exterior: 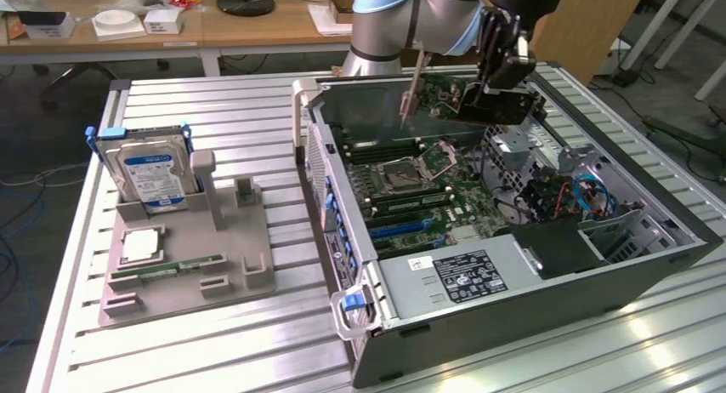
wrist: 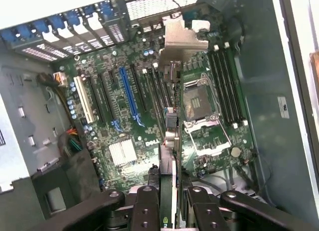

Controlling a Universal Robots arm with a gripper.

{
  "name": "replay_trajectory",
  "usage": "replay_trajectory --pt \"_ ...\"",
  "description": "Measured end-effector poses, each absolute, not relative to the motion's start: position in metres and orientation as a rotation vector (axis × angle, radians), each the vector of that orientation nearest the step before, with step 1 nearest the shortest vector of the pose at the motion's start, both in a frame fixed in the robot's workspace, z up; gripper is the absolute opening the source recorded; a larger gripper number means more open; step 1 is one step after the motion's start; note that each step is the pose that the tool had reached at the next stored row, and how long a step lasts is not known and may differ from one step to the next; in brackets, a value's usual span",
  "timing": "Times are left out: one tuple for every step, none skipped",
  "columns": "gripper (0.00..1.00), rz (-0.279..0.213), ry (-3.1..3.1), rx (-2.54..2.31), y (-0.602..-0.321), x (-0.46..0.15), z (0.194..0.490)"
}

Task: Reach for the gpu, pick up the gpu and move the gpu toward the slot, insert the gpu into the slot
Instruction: 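Insert the gpu into the slot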

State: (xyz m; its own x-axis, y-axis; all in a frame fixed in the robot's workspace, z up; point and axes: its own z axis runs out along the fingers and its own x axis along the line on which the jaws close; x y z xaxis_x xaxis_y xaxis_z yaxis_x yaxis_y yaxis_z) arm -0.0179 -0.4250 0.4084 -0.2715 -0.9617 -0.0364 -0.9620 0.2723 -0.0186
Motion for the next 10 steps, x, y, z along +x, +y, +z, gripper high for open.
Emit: replay_trajectory --pt "0.26 0.012 2.463 -1.885 -0.4250 -0.0179 0.4084" --pt "0.26 0.012 2.453 -1.898 -0.4249 -0.0179 0.4084" --pt "0.26 0.012 2.441 -1.913 -0.4249 -0.0179 0.4083" --pt "0.26 0.013 2.429 -1.928 -0.4249 -0.0179 0.4083" --pt "0.26 0.014 2.418 -1.942 -0.4249 -0.0179 0.4083" --pt "0.26 0.014 2.406 -1.957 -0.4249 -0.0179 0.4082" --pt "0.26 0.015 2.394 -1.971 -0.4249 -0.0179 0.4082" --pt "0.26 0.015 2.381 -1.987 -0.4249 -0.0179 0.4081" --pt "0.26 0.015 2.371 -1.999 -0.4250 -0.0179 0.4081" --pt "0.26 0.016 2.363 -2.009 -0.4250 -0.0179 0.4080"
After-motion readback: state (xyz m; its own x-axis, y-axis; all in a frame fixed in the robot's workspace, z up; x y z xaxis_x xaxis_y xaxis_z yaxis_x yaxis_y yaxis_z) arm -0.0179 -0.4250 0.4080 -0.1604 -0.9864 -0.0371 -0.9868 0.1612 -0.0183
